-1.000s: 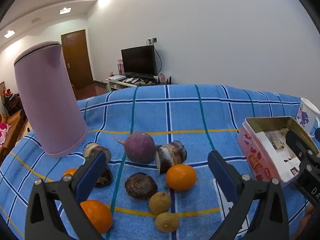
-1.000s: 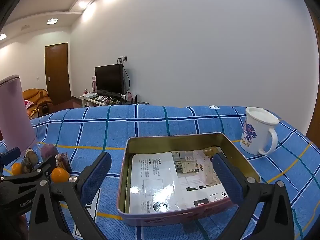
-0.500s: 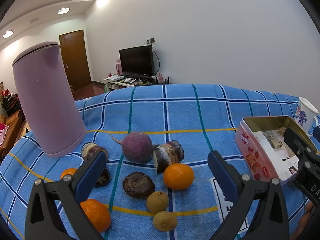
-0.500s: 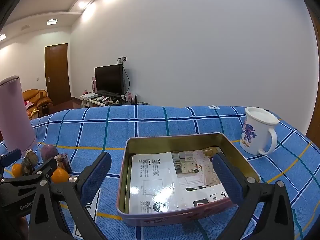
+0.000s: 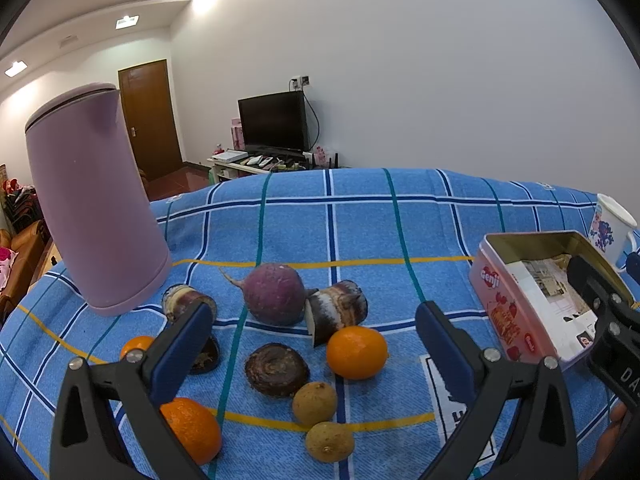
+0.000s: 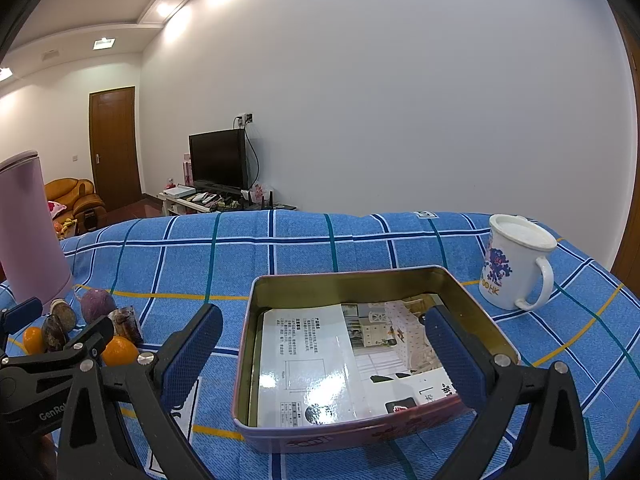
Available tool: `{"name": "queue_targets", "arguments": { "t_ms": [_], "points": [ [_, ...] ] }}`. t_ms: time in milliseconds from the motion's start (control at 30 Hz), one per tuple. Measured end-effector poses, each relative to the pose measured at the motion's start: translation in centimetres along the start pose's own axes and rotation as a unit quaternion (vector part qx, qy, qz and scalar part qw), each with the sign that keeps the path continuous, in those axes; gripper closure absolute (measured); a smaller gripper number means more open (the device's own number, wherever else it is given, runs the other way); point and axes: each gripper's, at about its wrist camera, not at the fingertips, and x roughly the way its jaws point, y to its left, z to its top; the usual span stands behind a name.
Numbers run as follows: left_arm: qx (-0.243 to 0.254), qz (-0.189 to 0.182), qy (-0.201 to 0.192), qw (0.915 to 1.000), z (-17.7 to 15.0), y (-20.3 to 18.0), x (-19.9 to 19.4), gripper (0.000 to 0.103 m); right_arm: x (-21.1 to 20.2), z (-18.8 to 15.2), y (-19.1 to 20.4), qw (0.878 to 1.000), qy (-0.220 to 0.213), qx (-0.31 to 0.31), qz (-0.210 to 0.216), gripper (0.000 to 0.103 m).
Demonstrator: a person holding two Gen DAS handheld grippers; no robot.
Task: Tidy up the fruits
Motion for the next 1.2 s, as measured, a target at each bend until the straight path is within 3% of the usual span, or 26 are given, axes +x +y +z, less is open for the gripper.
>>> {"name": "queue_targets", "arguments": {
  "t_ms": [1200],
  "points": [
    [0.006,-0.004,-0.003,1.0,-0.06,-0.5,-0.42,0.0,0.16,-0.13,-0.05,1.0,0.0,0.0,-0.003,0.001]
  ]
}}
